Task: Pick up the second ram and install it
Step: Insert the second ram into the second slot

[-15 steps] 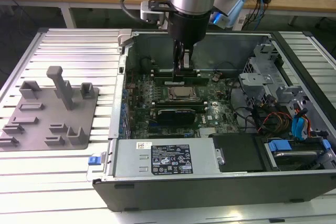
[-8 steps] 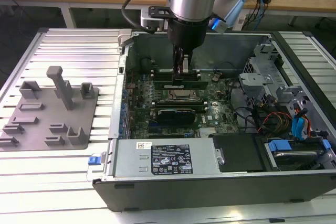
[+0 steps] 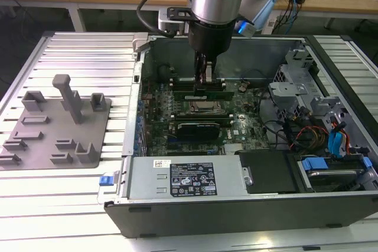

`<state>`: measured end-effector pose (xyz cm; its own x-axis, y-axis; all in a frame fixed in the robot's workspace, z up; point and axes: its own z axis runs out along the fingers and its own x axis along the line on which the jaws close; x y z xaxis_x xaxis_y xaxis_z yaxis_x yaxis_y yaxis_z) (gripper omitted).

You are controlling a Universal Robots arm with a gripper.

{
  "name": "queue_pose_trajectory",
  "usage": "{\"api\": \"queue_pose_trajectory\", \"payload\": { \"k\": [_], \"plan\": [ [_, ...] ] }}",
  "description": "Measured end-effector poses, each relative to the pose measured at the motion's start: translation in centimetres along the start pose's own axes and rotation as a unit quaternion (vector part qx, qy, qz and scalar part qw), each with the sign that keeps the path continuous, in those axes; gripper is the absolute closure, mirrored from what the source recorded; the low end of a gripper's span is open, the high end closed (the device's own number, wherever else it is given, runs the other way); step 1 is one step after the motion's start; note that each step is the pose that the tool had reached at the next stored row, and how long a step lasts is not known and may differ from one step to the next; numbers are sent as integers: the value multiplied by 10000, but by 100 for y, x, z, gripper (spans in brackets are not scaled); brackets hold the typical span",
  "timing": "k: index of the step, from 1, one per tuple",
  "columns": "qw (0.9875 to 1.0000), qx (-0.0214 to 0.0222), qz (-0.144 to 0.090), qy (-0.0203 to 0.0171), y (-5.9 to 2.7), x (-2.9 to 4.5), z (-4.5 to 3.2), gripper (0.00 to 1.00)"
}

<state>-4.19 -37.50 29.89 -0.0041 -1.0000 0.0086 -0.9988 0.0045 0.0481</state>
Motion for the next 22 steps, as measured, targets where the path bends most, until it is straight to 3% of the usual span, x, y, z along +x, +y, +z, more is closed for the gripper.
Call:
{"api": "queue_pose_trajectory", "payload": {
  "k": [5, 9, 15, 17, 19, 22],
  "plan": [
    [10000, 1, 0, -2, -1, 0, 16, 91],
    [10000, 8, -3, 0, -7, -1, 156, 91],
    [10000, 31, -45, 2, -15, -3, 299, 91],
    [10000, 36, -61, 2, -19, -3, 384, 91],
    [10000, 36, -62, 2, -69, -4, 412, 91],
    [10000, 36, -62, 2, -73, -5, 486, 91]
  ]
}}
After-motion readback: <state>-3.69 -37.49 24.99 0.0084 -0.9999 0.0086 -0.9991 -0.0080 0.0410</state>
